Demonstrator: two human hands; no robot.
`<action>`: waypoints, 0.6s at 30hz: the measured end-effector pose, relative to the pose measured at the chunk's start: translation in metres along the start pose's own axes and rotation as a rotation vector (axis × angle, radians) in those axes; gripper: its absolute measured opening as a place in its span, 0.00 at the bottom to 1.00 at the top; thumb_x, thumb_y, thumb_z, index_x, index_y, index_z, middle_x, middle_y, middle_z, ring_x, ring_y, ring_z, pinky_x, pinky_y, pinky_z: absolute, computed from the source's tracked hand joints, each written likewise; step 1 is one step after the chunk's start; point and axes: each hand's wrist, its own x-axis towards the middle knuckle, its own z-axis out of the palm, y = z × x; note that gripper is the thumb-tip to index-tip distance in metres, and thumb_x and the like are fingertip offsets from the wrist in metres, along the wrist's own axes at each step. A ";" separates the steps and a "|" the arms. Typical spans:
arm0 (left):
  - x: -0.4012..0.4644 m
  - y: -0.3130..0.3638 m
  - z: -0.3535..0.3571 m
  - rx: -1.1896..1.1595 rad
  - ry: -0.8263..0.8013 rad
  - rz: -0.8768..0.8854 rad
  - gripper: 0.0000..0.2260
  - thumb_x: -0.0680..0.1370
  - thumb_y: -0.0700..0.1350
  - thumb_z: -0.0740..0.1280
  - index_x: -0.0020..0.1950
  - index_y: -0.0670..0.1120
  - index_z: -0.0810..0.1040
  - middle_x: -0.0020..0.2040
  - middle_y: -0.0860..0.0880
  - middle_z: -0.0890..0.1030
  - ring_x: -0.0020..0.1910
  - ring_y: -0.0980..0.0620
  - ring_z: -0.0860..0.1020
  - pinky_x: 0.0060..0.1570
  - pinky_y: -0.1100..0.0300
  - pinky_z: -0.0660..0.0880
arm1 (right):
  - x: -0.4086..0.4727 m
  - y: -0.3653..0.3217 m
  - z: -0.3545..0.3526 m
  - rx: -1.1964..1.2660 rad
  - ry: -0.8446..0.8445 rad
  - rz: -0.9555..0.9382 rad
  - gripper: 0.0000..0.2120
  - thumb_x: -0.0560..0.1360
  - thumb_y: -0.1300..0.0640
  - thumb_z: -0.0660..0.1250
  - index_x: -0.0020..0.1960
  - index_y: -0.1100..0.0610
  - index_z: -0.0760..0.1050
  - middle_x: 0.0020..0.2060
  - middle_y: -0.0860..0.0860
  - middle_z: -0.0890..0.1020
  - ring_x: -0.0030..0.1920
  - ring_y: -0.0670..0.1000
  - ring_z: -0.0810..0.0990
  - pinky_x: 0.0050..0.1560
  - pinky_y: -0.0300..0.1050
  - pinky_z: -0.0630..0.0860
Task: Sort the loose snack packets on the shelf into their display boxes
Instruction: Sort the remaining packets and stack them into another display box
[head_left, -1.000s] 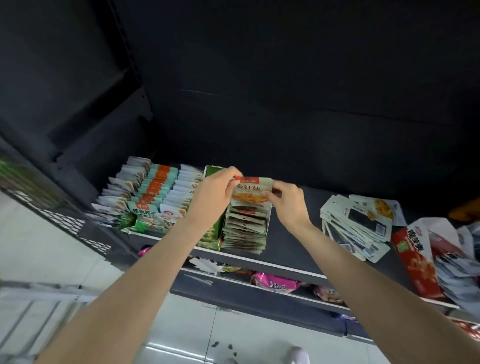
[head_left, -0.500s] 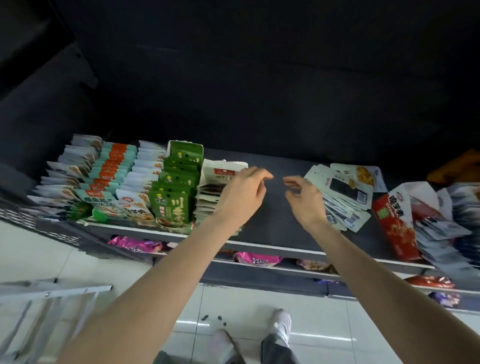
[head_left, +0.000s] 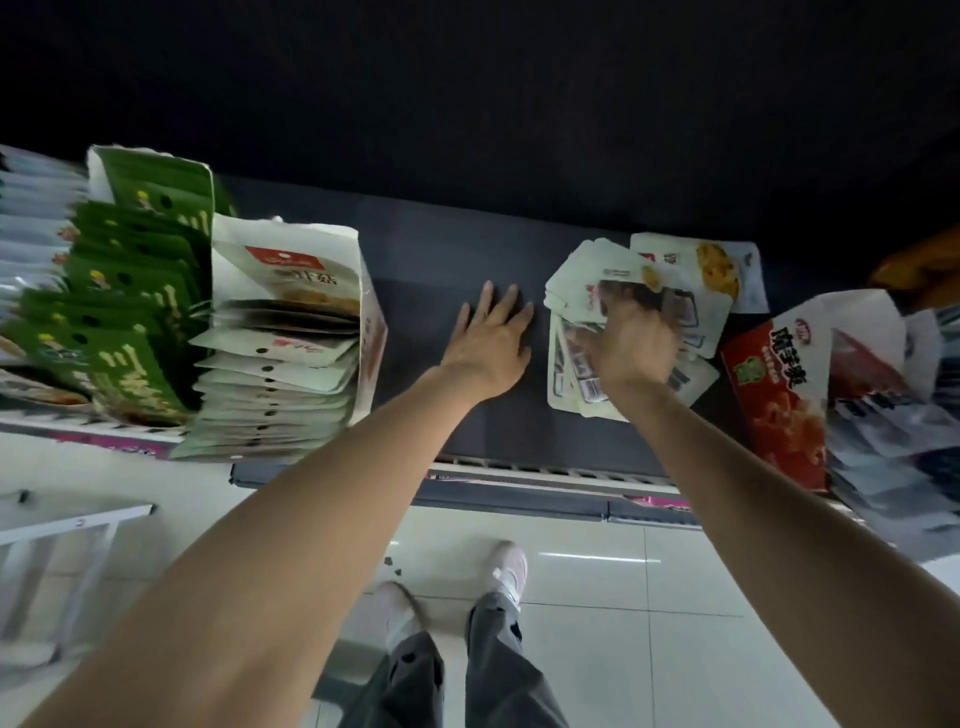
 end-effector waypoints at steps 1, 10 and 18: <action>0.002 0.001 0.002 -0.005 0.018 -0.001 0.24 0.81 0.47 0.54 0.77 0.50 0.51 0.78 0.49 0.44 0.76 0.46 0.39 0.74 0.49 0.41 | -0.003 -0.004 0.000 -0.057 0.051 -0.085 0.21 0.75 0.49 0.65 0.66 0.54 0.71 0.57 0.58 0.80 0.58 0.58 0.78 0.62 0.51 0.71; -0.021 0.020 -0.017 -0.901 0.345 -0.145 0.17 0.79 0.42 0.62 0.67 0.44 0.67 0.65 0.47 0.75 0.64 0.50 0.73 0.62 0.60 0.68 | -0.031 -0.023 -0.025 0.657 0.147 -0.102 0.08 0.80 0.56 0.57 0.44 0.56 0.66 0.30 0.51 0.73 0.31 0.52 0.71 0.32 0.44 0.63; -0.087 0.004 -0.083 -0.675 0.586 -0.027 0.07 0.76 0.44 0.67 0.49 0.41 0.75 0.48 0.48 0.82 0.44 0.54 0.79 0.40 0.61 0.77 | -0.054 -0.048 -0.098 1.216 0.004 -0.092 0.08 0.75 0.60 0.67 0.53 0.54 0.73 0.45 0.45 0.81 0.44 0.37 0.80 0.38 0.29 0.77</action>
